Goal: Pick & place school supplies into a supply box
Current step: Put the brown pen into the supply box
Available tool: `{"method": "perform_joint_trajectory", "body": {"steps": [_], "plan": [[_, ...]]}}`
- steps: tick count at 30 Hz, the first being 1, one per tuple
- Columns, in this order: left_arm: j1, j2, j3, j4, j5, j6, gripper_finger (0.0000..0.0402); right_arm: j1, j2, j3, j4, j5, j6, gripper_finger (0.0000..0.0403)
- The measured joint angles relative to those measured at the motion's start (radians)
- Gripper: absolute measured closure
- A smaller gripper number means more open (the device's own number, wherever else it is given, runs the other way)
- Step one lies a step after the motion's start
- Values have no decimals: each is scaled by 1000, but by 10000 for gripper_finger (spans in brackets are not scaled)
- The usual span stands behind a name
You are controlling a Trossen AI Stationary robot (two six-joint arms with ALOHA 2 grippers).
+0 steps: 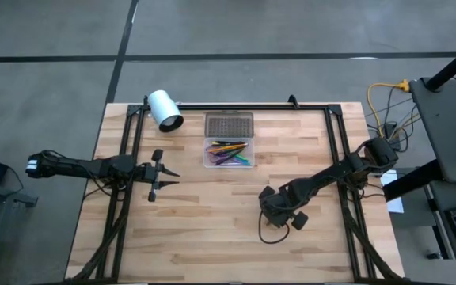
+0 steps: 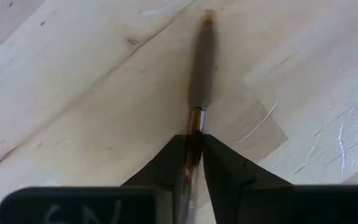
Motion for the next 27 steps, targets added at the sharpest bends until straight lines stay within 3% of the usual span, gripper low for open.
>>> {"method": "perform_joint_trajectory", "body": {"steps": [5,14,27], "plan": [[0,0,0,0,0,0,315,-3,0,0,0,0,0,385],[0,0,0,0,0,0,315,-2,1,6,-1,58,-4,386],[0,0,0,0,0,0,315,-5,4,43,2,414,8,386]]}}
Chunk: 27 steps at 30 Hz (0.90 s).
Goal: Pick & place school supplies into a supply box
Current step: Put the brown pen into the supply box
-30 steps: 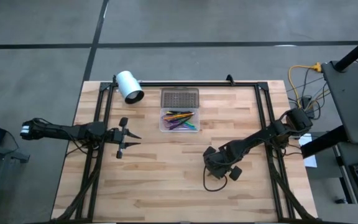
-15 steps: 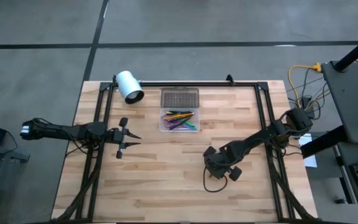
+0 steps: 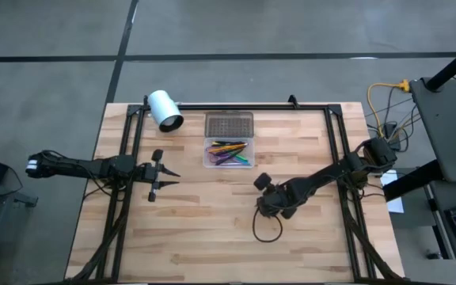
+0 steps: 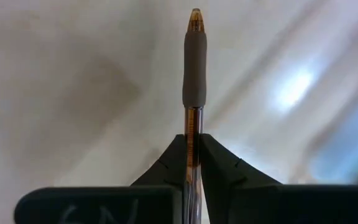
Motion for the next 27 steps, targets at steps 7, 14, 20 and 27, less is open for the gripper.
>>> {"method": "perform_joint_trajectory", "body": {"steps": [7,14,20,27], "plan": [[0,0,0,0,0,0,315,-6,-1,0,95,190,-7,387],[0,0,0,0,0,0,315,-36,-2,1,254,234,-30,387],[0,0,0,0,0,0,315,-83,-2,1,380,283,5,387],[0,0,0,0,0,0,315,-145,-3,2,517,307,86,387]]}}
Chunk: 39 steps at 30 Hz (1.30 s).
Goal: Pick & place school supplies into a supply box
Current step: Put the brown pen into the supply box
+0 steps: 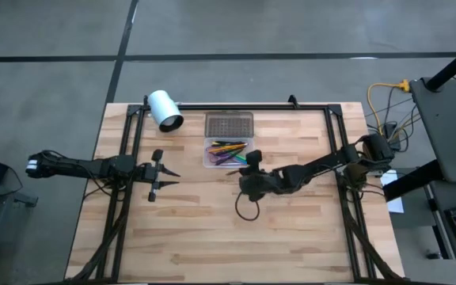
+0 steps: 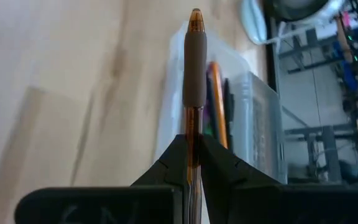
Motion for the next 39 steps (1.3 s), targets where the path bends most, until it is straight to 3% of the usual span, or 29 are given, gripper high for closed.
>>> {"method": "perform_joint_trajectory", "body": {"steps": [16,23,27,39], "plan": [[0,0,0,0,0,0,315,-168,0,0,165,-11,-12,387],[0,0,0,0,0,0,315,-217,0,0,271,-138,-23,387],[0,0,0,0,0,0,315,-221,0,0,275,-143,-18,387],[0,0,0,0,0,0,315,-220,0,0,275,-143,-41,336]]}}
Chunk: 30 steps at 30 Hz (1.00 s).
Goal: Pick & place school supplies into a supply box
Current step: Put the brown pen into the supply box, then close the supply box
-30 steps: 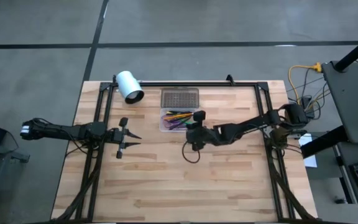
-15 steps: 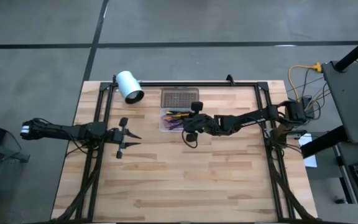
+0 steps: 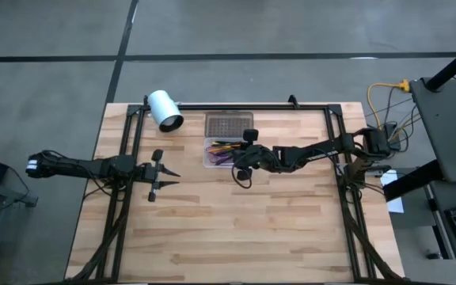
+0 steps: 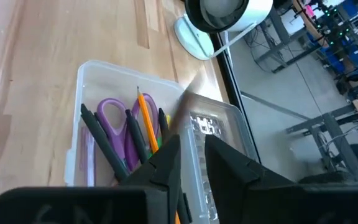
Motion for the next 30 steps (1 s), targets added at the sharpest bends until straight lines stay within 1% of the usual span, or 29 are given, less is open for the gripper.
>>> {"method": "perform_joint_trajectory", "body": {"steps": [8,15,19,23,30], "plan": [[0,0,0,0,0,0,315,0,0,0,0,0,0,320],[0,0,0,0,0,0,315,0,0,0,0,0,0,330],[0,0,0,0,0,0,315,0,0,0,-1,0,45,335],[0,0,0,0,0,0,315,0,0,0,16,0,64,331],[0,0,0,0,0,0,315,0,0,0,16,-4,-8,323]]}}
